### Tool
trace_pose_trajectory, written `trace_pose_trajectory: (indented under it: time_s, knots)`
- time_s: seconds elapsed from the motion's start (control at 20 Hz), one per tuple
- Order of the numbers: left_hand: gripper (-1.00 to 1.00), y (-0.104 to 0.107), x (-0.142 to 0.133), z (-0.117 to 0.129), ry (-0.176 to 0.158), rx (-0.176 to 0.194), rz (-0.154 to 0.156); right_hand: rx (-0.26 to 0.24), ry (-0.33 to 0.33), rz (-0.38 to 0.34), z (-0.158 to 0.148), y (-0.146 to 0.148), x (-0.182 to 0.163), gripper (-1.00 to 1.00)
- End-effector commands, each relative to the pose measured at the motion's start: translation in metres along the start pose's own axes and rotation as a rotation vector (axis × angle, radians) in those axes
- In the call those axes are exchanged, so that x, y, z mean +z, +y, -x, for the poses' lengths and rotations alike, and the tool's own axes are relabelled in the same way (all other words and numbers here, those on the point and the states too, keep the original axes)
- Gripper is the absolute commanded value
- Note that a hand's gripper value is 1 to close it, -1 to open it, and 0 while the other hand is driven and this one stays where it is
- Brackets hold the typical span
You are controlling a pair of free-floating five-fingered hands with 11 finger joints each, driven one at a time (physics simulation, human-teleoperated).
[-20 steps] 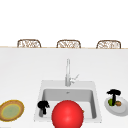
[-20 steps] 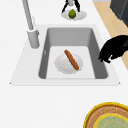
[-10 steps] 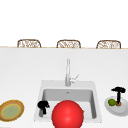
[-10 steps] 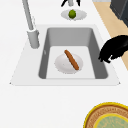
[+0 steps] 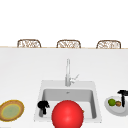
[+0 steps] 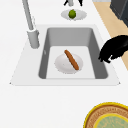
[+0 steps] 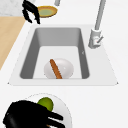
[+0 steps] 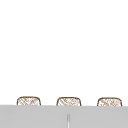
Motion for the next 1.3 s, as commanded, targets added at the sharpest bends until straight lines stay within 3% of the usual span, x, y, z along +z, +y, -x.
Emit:
trace_pose_trajectory:
  time_s: [0.0,0.3,0.6,0.75,0.85,1.2,1.25]
  knots:
    - [0.00,0.000,0.000,0.000,0.000,0.000,0.000,0.045,0.100,0.020,-0.008,0.017,-0.006,-1.00]
    - [0.00,0.000,0.000,0.000,0.000,0.000,0.000,0.103,0.239,0.029,-0.024,0.043,-0.033,-1.00]
    - [0.00,0.000,0.000,0.000,0.000,0.000,0.000,0.077,0.201,0.015,-0.013,0.059,-0.066,-1.00]
    - [0.00,0.000,0.000,0.000,0.000,0.000,0.000,0.053,0.178,-0.007,-0.010,0.051,-0.083,-1.00]
    - [0.00,0.000,0.000,0.000,0.000,0.000,0.000,0.090,0.160,-0.042,-0.008,0.047,-0.086,-1.00]
    - [0.00,0.000,0.000,0.000,0.000,0.000,0.000,0.052,0.201,-0.080,-0.014,0.047,-0.066,-1.00]
    - [0.00,0.000,0.000,0.000,0.000,0.000,0.000,0.053,0.213,-0.075,-0.020,0.049,-0.065,1.00]
